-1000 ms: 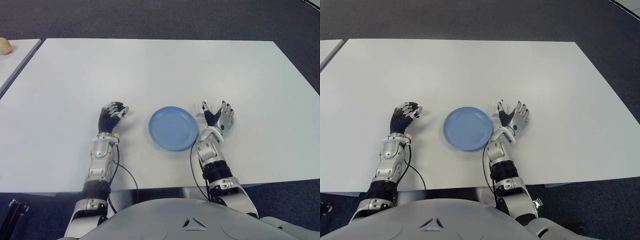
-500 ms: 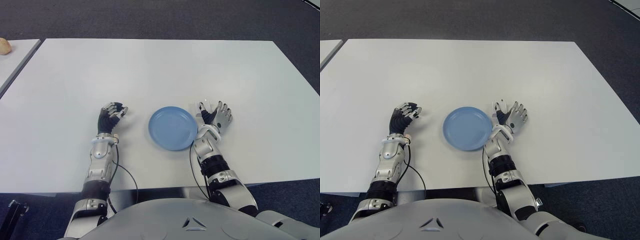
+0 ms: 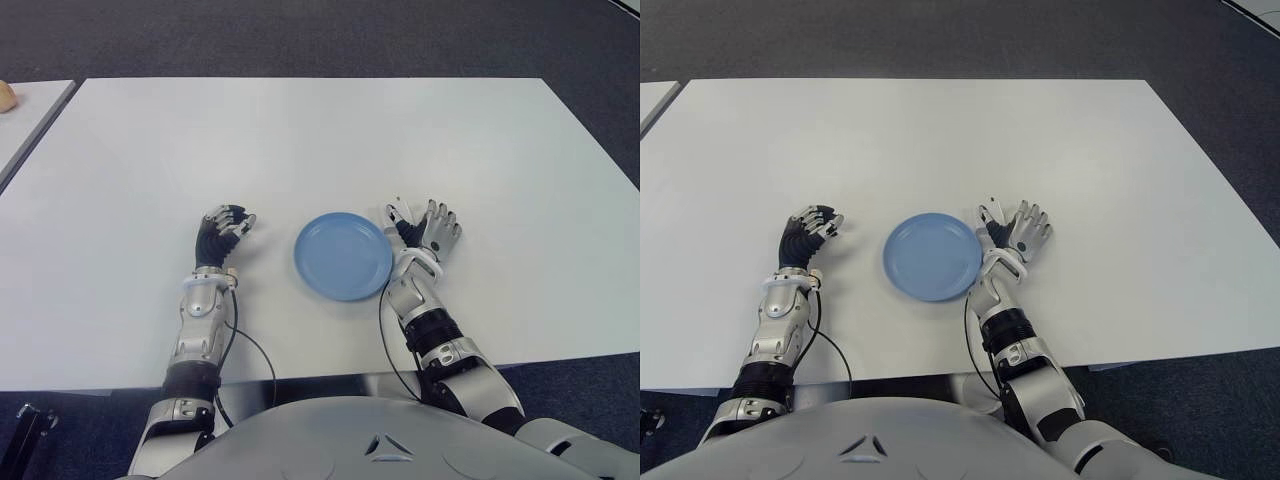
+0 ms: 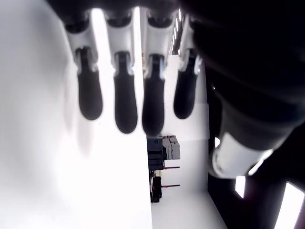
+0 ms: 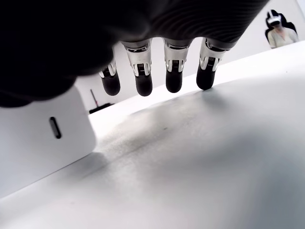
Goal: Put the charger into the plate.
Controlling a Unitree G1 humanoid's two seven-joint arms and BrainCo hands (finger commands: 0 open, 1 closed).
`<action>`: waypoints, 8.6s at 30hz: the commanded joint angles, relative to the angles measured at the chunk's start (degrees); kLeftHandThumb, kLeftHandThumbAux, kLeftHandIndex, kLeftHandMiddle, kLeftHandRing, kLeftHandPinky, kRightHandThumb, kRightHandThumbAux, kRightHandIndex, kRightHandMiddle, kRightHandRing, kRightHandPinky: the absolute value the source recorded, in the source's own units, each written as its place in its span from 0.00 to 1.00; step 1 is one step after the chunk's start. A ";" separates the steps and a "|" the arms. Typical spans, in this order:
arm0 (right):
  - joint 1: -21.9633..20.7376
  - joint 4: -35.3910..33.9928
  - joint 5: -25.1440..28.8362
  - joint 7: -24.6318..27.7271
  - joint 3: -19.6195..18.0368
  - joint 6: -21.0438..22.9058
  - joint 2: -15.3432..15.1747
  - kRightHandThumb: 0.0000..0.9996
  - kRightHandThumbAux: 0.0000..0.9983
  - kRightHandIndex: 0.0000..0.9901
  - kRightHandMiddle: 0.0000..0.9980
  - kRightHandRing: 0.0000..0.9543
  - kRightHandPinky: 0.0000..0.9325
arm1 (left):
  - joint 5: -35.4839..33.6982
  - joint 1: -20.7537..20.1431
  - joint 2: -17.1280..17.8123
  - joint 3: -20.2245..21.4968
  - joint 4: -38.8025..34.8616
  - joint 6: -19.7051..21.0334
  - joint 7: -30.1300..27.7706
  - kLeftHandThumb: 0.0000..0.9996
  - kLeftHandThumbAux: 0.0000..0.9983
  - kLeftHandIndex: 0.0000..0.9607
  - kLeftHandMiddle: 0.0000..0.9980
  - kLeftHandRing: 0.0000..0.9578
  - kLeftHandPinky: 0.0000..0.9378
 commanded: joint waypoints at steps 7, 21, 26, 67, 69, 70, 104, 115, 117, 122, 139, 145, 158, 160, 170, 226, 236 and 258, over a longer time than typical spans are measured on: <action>2.95 -7.79 -1.12 3.48 4.50 0.96 0.78 0.56 0.15 0.00 0.00 0.00 0.00 | 1.04 0.48 -0.14 -0.26 0.20 0.35 1.14 0.71 0.72 0.44 0.49 0.51 0.52; 4.99 -11.53 -1.41 5.33 6.93 -0.65 -0.73 0.57 0.17 0.00 0.00 0.00 0.00 | 1.03 0.25 -0.22 -0.13 0.28 0.89 1.60 0.71 0.72 0.44 0.49 0.51 0.52; 5.20 -10.89 -1.87 5.83 7.09 0.15 -1.27 0.60 0.18 0.00 0.00 0.00 0.00 | 1.04 0.16 -0.21 0.04 0.53 0.56 1.89 0.71 0.72 0.44 0.49 0.51 0.52; 7.74 -5.56 -0.81 8.50 1.43 1.07 -9.36 0.66 0.22 0.00 0.00 0.00 0.00 | -1.12 -0.76 1.74 1.53 2.33 -0.98 0.51 0.71 0.72 0.45 0.52 0.54 0.55; 7.84 -5.31 -0.84 8.35 1.20 0.99 -9.44 0.66 0.22 0.00 0.00 0.00 0.00 | -1.23 -0.78 1.83 1.61 2.41 -1.05 0.36 0.71 0.72 0.45 0.51 0.54 0.55; 7.85 -5.19 -0.87 8.27 1.11 0.97 -9.44 0.65 0.22 0.00 0.00 0.00 0.00 | -1.28 -0.80 1.87 1.66 2.45 -1.09 0.28 0.71 0.72 0.45 0.51 0.54 0.55; 7.88 -4.65 -0.42 7.68 -0.45 -0.19 -9.90 0.67 0.23 0.00 0.00 0.00 0.00 | -2.01 -1.20 2.37 2.75 2.79 -0.45 -0.09 0.71 0.72 0.44 0.51 0.54 0.54; 6.90 -3.22 1.03 7.45 -1.07 -5.77 -10.64 0.68 0.24 0.00 0.00 0.00 0.00 | -2.22 -1.45 2.27 2.86 3.52 -1.66 -0.14 0.71 0.72 0.45 0.50 0.54 0.54; 6.64 -2.94 1.44 7.51 -1.25 -7.38 -10.87 0.69 0.24 0.00 0.00 0.00 0.00 | -2.42 -1.45 2.22 2.88 3.54 -1.68 -0.33 0.71 0.72 0.45 0.50 0.54 0.53; 2.82 -1.11 3.60 9.09 -1.90 -14.12 -12.56 0.69 0.24 0.00 0.00 0.00 0.00 | -3.10 -1.35 2.12 2.94 3.53 -1.76 -0.95 0.71 0.72 0.45 0.51 0.54 0.54; -4.95 0.03 3.40 24.23 1.78 -20.86 -20.52 0.67 0.20 0.00 0.00 0.00 0.00 | -2.11 -0.41 2.27 2.62 2.16 -1.06 -0.05 0.71 0.72 0.45 0.50 0.53 0.54; -8.65 -2.19 0.05 34.49 5.82 -19.61 -24.26 0.63 0.17 0.00 0.00 0.00 0.00 | -2.16 -0.31 2.27 2.59 1.83 -0.65 -0.17 0.71 0.72 0.45 0.50 0.54 0.54; -23.83 5.57 -7.49 51.55 15.10 -23.41 -26.87 0.57 0.13 0.00 0.00 0.00 0.00 | -3.63 -0.59 1.49 2.79 1.12 0.57 -0.39 0.71 0.72 0.45 0.52 0.54 0.53; -26.11 8.29 -7.82 52.01 15.92 -24.99 -26.60 0.57 0.13 0.00 0.00 0.00 0.00 | -3.64 -0.64 1.42 2.77 1.00 0.82 -0.34 0.71 0.72 0.45 0.52 0.54 0.53; -35.04 19.52 -7.05 52.44 17.33 -31.78 -25.12 0.53 0.13 0.00 0.00 0.00 0.00 | -3.49 -0.69 1.20 2.58 0.55 2.15 -0.40 0.71 0.72 0.44 0.52 0.54 0.52; -32.05 42.39 -6.01 38.66 20.88 -70.23 -27.92 0.55 0.15 0.00 0.00 0.00 0.00 | -1.05 3.71 1.80 1.90 -6.90 6.57 -0.09 0.70 0.72 0.44 0.51 0.53 0.52; -31.16 44.62 -6.75 36.48 22.16 -69.73 -26.34 0.53 0.15 0.00 0.00 0.00 0.00 | -2.14 5.03 1.53 2.09 -8.55 6.49 -0.98 0.71 0.72 0.44 0.51 0.53 0.54; -30.90 46.70 -6.85 32.96 23.56 -69.41 -24.44 0.55 0.15 0.00 0.00 0.00 0.00 | -0.13 8.57 1.98 1.90 -14.35 11.21 -0.30 0.70 0.72 0.44 0.49 0.52 0.50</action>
